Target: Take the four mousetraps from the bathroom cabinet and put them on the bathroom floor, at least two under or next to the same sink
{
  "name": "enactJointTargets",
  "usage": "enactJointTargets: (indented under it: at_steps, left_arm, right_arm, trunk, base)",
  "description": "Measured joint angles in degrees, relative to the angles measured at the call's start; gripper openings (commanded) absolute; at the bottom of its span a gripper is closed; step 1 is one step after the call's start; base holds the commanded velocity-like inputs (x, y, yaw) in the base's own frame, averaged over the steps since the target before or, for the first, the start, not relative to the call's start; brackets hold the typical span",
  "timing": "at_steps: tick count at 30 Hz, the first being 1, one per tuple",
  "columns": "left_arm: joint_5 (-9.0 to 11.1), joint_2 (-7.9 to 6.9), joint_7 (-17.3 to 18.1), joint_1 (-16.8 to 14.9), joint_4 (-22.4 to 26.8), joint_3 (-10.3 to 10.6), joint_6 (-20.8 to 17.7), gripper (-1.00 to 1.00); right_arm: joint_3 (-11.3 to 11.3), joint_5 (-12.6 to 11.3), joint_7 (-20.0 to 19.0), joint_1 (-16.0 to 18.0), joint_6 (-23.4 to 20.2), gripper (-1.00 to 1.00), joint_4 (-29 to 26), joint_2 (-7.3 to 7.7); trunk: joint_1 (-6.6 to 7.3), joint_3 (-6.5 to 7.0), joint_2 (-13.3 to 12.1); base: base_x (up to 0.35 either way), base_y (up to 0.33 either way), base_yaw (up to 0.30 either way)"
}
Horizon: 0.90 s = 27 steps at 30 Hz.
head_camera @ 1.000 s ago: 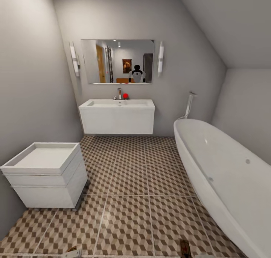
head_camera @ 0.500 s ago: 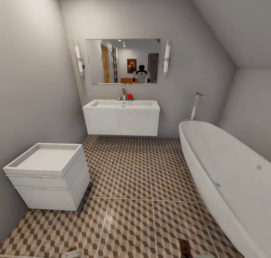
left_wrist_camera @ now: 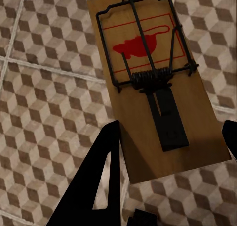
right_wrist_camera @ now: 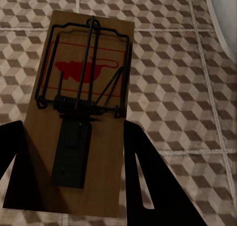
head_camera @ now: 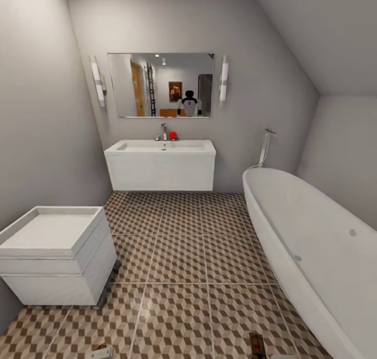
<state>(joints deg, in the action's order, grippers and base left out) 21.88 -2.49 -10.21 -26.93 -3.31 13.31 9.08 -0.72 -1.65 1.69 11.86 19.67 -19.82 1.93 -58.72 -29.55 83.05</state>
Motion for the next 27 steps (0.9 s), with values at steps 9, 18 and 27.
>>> enactJointTargets:
  at_steps: [9,18,27]
  left_arm:
    - [0.0,-0.01,-0.01,0.0,0.0,0.0,0.0,-1.0]
    - [0.0,-0.04,0.0,0.01,0.0,0.0,0.0,-1.0]
    - [0.0,0.0,0.0,-0.03,0.0,0.0,0.0,-1.0]
  right_arm:
    - [0.0,0.0,0.0,0.02,0.0,-1.0,0.0,0.0]
    - [0.0,0.0,0.0,0.02,0.0,-1.0,0.0,0.0]
    - [0.0,0.0,0.0,0.03,0.0,-1.0,0.27,0.0]
  trunk:
    - [0.0,0.0,0.0]
    - [0.0,0.0,0.0]
    - [0.0,0.0,0.0]
  base:
    - [0.133,0.0,-0.004]
    - [0.133,0.0,0.0]
    - [0.133,0.0,0.0]
